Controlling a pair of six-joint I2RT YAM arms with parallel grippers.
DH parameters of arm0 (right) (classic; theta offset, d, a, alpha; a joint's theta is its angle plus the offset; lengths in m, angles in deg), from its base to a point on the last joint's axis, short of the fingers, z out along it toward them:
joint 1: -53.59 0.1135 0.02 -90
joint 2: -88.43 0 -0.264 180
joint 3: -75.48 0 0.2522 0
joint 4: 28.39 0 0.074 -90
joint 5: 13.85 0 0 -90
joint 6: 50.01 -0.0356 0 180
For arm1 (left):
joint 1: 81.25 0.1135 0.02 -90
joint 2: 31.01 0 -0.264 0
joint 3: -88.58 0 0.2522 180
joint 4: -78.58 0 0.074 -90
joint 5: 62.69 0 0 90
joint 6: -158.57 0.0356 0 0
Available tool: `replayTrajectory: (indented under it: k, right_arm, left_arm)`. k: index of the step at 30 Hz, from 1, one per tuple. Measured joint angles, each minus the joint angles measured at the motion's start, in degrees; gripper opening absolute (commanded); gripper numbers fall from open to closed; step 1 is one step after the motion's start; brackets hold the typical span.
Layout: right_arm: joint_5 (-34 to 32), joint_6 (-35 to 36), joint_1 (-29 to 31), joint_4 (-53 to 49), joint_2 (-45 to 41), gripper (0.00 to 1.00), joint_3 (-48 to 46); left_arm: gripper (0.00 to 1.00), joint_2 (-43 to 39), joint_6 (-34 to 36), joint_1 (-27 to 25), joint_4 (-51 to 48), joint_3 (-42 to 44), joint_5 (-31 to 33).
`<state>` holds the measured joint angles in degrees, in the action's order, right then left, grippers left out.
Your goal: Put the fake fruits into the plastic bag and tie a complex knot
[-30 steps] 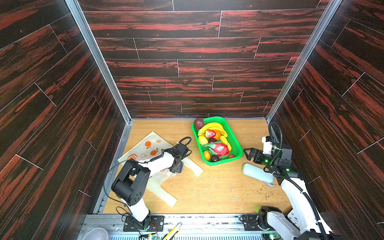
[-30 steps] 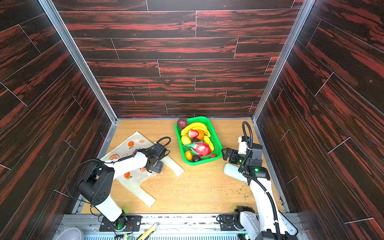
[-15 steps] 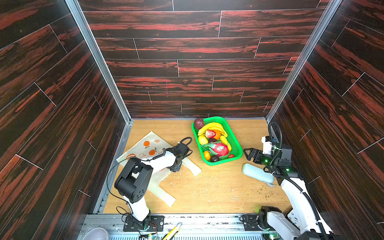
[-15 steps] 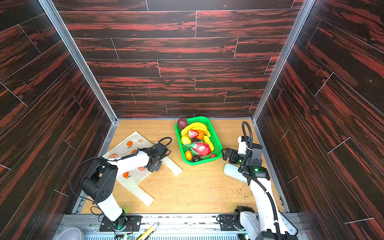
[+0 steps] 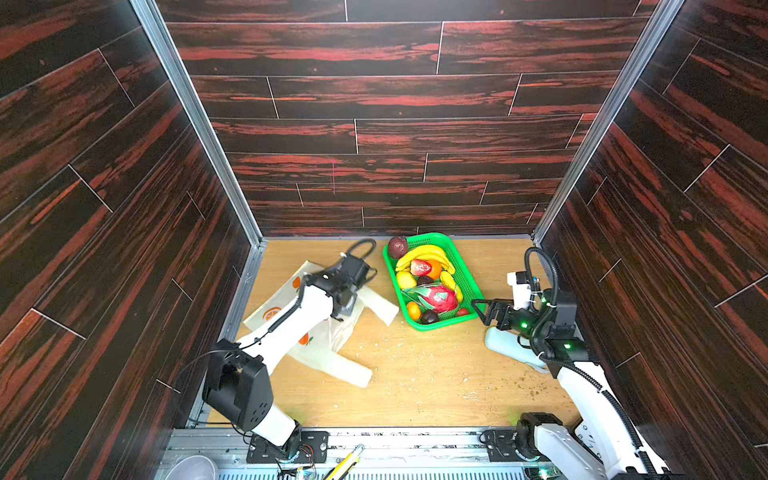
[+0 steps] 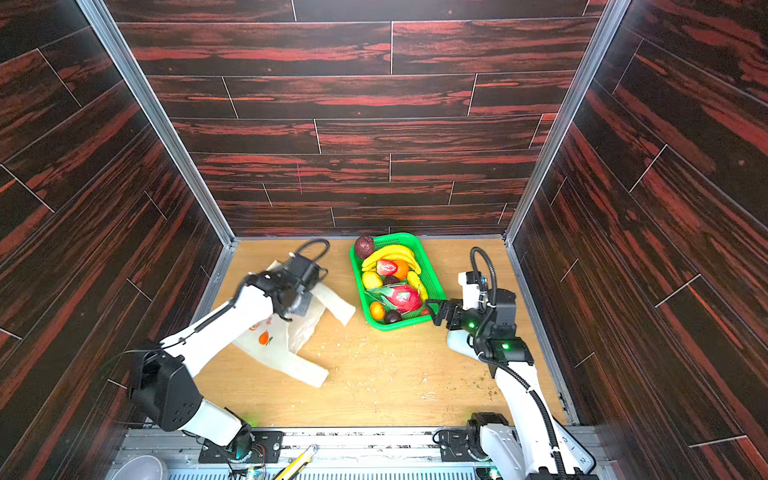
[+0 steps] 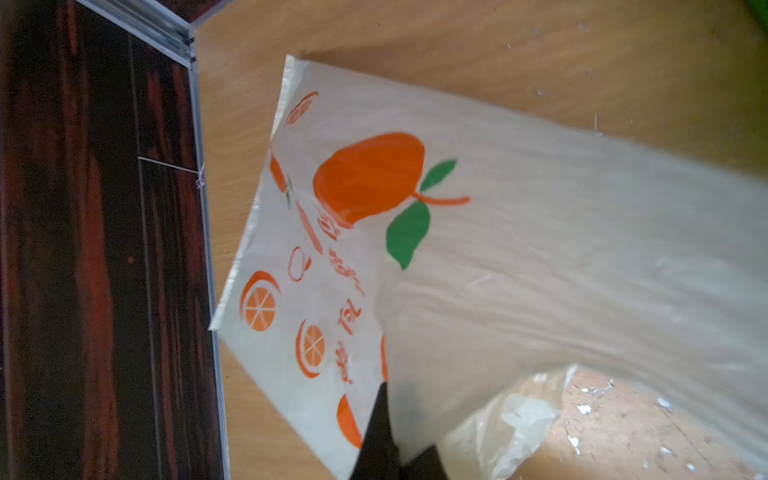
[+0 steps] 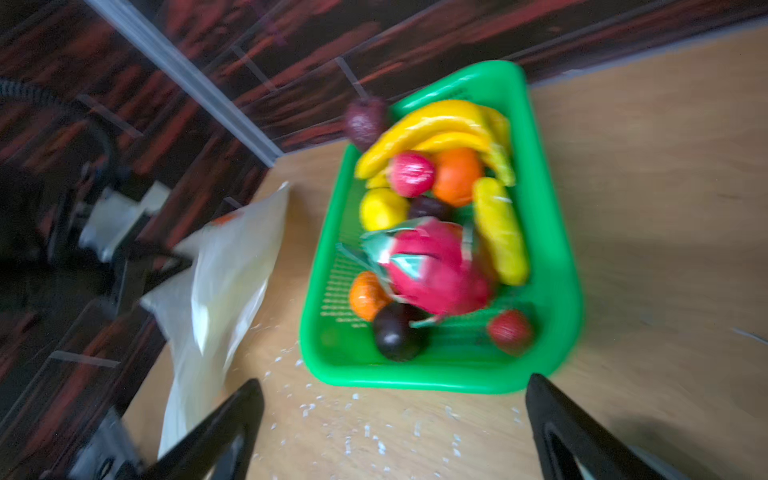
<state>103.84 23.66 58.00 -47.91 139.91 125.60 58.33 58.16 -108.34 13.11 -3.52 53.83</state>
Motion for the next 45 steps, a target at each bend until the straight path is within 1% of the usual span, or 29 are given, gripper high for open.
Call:
replayTrajectory:
  k: [5, 8, 10, 13, 17, 21, 24, 28, 35, 42, 45]
  right_arm:
    - [0.35, -4.24, 7.89, 12.28, -0.50, 0.99, -7.30]
    - [-1.75, -6.54, 14.91, 20.31, 1.42, 0.99, -10.95]
    - [-4.61, -7.63, 21.03, 26.56, 4.76, 0.99, -12.11]
    - [-8.83, -9.44, 28.48, 36.94, 10.73, 0.99, -13.18]
    - [-13.62, -11.76, 35.06, 48.70, 20.20, 0.99, -12.44]
    - [-18.01, -13.88, 40.22, 56.06, 28.35, 0.99, -8.72]
    - [-21.44, -15.67, 43.01, 60.85, 33.27, 0.99, -5.31]
    - [-24.22, -17.86, 45.07, 64.89, 39.30, 0.99, -1.31]
    - [-28.24, -20.00, 47.08, 67.28, 46.29, 0.99, 3.85]
    - [-30.84, -22.84, 47.32, 68.26, 52.94, 0.99, 9.25]
    - [-32.65, -24.20, 47.34, 68.43, 54.55, 0.97, 10.73]
  left_arm:
    - [0.00, -0.02, -0.63, 2.80, -5.64, -6.03, -4.42]
    - [0.00, -0.04, -1.20, 4.15, -7.74, -8.83, -7.82]
    - [0.00, -0.15, -1.75, 4.98, -8.61, -10.29, -10.43]
    - [0.00, -0.50, -2.91, 6.16, -8.79, -11.54, -14.32]
    - [0.00, -1.51, -4.28, 7.30, -8.33, -11.74, -19.06]
    - [0.00, -1.75, -5.05, 7.74, -7.50, -12.28, -22.67]
    - [0.00, -1.75, -5.16, 7.80, -7.04, -12.68, -24.26]
    - [0.00, -1.75, -5.20, 7.80, -6.88, -12.87, -25.18]
    - [0.00, -1.68, -4.94, 7.80, -6.56, -12.87, -26.91]
    - [0.00, -1.64, -4.42, 7.80, -6.47, -12.85, -28.68]
    - [0.00, -1.64, -4.37, 7.80, -6.08, -12.83, -28.98]
